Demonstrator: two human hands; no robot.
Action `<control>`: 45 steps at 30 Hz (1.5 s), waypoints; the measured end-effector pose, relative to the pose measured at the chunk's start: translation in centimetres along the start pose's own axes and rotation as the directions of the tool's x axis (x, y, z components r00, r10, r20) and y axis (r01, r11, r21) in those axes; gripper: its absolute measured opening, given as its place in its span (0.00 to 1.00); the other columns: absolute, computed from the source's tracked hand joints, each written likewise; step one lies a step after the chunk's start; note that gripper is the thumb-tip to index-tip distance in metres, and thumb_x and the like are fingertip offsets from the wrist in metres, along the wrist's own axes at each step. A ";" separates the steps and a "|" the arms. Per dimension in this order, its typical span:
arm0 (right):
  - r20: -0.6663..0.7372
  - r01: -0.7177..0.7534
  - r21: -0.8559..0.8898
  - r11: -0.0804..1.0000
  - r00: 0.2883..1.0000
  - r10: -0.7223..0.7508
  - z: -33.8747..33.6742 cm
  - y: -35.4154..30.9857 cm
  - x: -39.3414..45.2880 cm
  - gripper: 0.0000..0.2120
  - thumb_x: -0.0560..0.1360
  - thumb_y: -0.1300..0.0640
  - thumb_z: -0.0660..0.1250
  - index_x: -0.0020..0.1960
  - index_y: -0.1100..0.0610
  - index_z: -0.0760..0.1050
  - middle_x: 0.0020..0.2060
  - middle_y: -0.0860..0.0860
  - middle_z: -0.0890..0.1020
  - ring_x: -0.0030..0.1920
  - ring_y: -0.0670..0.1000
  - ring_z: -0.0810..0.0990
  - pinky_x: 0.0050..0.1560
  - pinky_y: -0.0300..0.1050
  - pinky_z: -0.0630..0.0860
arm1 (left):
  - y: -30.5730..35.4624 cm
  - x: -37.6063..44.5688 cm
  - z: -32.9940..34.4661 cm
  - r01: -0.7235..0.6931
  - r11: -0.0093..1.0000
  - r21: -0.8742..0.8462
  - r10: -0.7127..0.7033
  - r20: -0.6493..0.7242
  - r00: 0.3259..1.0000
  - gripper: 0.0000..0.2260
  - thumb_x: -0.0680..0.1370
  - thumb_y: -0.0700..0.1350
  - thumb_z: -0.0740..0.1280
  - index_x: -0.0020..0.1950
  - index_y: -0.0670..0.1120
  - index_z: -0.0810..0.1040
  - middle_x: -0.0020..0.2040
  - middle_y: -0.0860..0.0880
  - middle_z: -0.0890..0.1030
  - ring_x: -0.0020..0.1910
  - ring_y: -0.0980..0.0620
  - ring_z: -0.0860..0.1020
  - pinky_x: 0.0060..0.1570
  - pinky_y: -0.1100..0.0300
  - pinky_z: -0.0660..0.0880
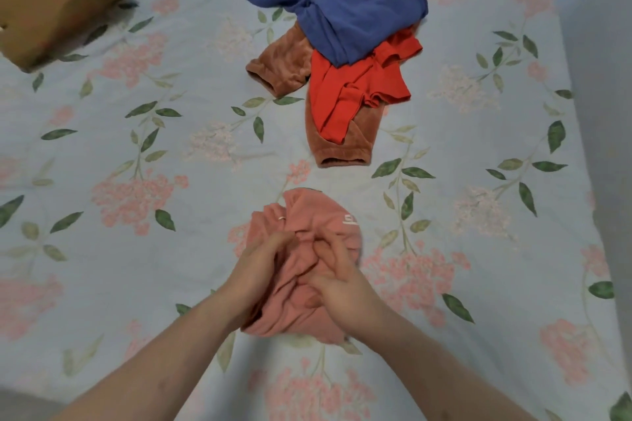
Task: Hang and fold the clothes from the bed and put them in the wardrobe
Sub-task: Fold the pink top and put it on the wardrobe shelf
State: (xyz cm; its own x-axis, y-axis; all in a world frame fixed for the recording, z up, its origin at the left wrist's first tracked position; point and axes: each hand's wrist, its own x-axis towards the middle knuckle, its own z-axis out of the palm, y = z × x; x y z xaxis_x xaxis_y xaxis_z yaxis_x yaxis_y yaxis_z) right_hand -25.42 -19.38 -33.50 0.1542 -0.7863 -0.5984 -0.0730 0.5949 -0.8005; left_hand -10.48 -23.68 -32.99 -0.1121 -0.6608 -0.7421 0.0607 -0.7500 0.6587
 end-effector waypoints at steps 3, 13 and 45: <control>0.057 0.054 -0.100 0.994 0.997 -0.049 2.0 0.1 1.0 0.36 0.75 0.63 0.59 0.75 0.33 0.56 0.74 0.41 0.69 0.61 0.46 0.82 0.60 0.48 0.79 | -0.2 0.4 -3.2 0.002 0.928 0.373 0.068 -0.175 0.982 0.08 0.76 0.41 0.71 0.54 0.46 0.83 0.46 0.46 0.87 0.49 0.44 0.85 0.54 0.46 0.81; -0.272 0.063 -0.624 0.779 0.917 -0.292 1.8 3.8 2.2 0.38 0.76 0.40 0.60 0.82 0.40 0.47 0.82 0.45 0.48 0.81 0.51 0.53 0.80 0.54 0.56 | -1.8 3.8 -5.9 -0.062 0.759 0.648 0.284 -0.245 0.927 0.13 0.77 0.48 0.65 0.61 0.50 0.74 0.53 0.53 0.80 0.51 0.51 0.79 0.54 0.52 0.75; -0.397 0.046 -0.374 0.926 0.895 -0.205 2.3 7.4 6.4 0.43 0.76 0.37 0.67 0.82 0.44 0.46 0.81 0.48 0.50 0.81 0.49 0.52 0.80 0.50 0.53 | -3.2 6.0 -5.2 0.054 0.969 0.239 -0.001 -0.219 0.976 0.43 0.75 0.57 0.73 0.80 0.48 0.52 0.75 0.55 0.63 0.73 0.51 0.68 0.75 0.52 0.65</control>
State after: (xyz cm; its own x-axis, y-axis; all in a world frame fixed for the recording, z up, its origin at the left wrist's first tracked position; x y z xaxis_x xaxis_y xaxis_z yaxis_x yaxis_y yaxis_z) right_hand -22.74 -19.63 -43.16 -0.2383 -0.8917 -0.3849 -0.4295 0.4522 -0.7817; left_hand -6.19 -25.45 -40.20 0.1081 -0.6506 -0.7516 -0.1848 -0.7561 0.6279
